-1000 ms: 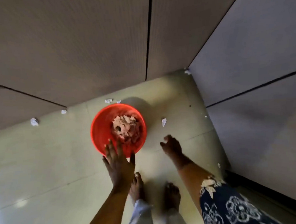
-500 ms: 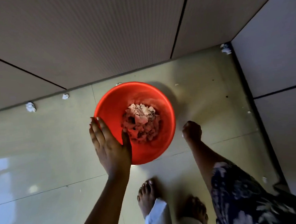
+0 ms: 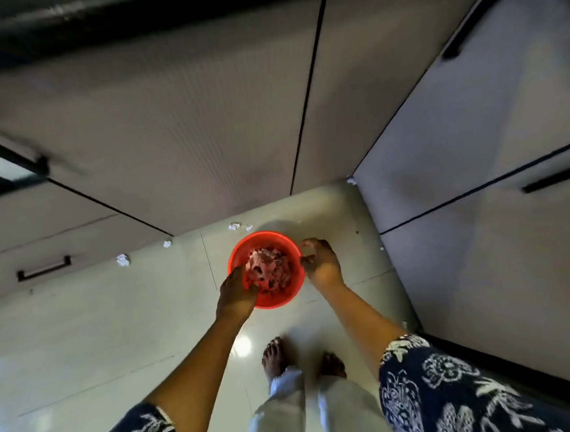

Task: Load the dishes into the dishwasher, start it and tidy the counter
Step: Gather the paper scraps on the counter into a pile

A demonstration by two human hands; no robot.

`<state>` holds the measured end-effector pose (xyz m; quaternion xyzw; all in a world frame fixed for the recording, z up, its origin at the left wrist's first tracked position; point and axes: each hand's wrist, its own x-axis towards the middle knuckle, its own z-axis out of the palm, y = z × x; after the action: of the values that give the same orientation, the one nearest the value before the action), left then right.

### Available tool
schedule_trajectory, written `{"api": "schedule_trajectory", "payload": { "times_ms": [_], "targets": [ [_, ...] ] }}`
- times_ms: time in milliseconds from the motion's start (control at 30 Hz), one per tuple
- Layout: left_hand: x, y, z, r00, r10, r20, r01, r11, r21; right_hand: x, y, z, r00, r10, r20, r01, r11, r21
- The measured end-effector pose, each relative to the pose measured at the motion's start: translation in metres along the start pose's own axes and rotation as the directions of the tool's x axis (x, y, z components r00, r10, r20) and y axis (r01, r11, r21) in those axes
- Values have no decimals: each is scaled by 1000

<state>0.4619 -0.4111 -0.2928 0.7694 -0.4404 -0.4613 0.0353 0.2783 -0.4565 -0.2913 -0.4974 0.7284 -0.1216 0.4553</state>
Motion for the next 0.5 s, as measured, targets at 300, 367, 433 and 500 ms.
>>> {"api": "schedule_trajectory", "payload": {
  "times_ms": [300,367,433,500],
  "targets": [
    [-183,279,-93,718,676,-165,-696,698,-169,-182,-116,-299,658,-375,-653,457,888,-50],
    [-204,336,-88,614,778,-130,-788,597,-150,-199,-115,-351,573,-352,-740,422,901,-101],
    [-216,396,-73,477,876,-70,-878,471,-89,-207,-103,-401,508,-306,-805,347,928,-134],
    [-217,449,-49,391,920,18,-920,390,41,-203,-82,-441,548,-257,-796,231,961,-151]
  ]
}}
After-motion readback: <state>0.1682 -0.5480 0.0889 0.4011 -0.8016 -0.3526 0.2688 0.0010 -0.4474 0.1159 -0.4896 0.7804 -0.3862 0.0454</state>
